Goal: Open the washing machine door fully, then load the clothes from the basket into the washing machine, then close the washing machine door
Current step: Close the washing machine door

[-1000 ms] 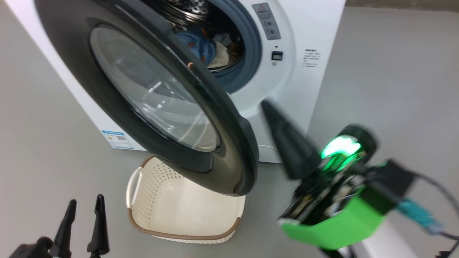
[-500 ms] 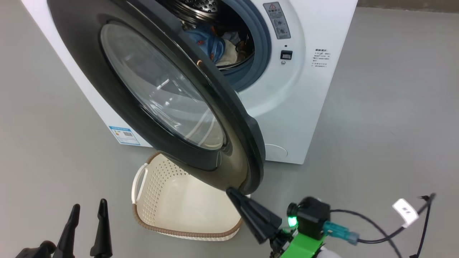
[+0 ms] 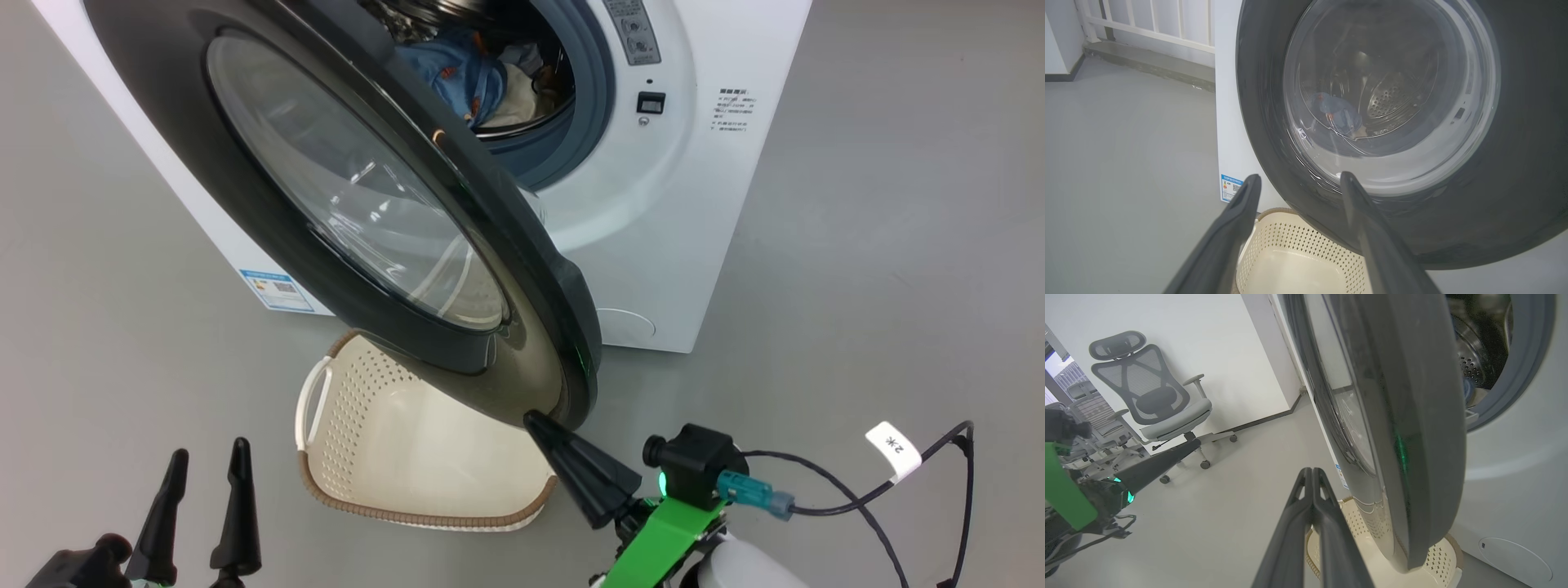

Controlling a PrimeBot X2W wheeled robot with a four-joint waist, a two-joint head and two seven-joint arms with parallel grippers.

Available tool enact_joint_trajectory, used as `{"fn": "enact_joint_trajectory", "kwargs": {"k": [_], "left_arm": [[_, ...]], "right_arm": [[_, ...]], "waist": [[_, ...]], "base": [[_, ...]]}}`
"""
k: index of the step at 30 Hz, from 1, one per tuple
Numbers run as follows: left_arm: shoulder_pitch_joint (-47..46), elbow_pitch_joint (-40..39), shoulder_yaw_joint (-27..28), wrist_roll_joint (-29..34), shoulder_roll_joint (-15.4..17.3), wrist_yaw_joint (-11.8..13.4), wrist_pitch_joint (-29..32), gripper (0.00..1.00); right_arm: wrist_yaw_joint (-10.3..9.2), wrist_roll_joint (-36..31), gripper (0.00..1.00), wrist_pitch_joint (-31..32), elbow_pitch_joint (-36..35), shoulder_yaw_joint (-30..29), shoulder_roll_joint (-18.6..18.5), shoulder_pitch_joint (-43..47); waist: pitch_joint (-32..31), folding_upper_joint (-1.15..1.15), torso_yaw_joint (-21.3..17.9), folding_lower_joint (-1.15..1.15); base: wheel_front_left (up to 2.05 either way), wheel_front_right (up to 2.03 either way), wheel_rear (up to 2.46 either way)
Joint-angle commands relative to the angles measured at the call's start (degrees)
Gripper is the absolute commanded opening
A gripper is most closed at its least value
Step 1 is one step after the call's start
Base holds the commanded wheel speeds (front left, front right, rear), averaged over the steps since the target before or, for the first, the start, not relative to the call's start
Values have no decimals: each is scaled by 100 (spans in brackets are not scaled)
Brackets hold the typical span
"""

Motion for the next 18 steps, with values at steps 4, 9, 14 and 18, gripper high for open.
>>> {"fn": "enact_joint_trajectory", "kwargs": {"k": [4,9,14,18], "left_arm": [[-263,-115,172,-40,117,-14,-37,100],[-290,-119,155,-48,123,-14,-37,100],[-319,-144,138,-51,128,-14,-37,100],[-389,-171,111,-52,124,-14,-37,100]], "right_arm": [[8,-22,0,-27,-20,-224,208,-203],[8,-24,0,-27,15,-453,265,-251],[8,-55,0,-27,14,-690,305,-302],[8,-64,0,-27,24,-907,323,-418]], "waist": [[62,0,21,0],[99,0,32,0],[172,0,33,0],[299,0,44,0]], "base": [[0,0,0],[0,0,0],[0,0,0],[0,0,0]]}}
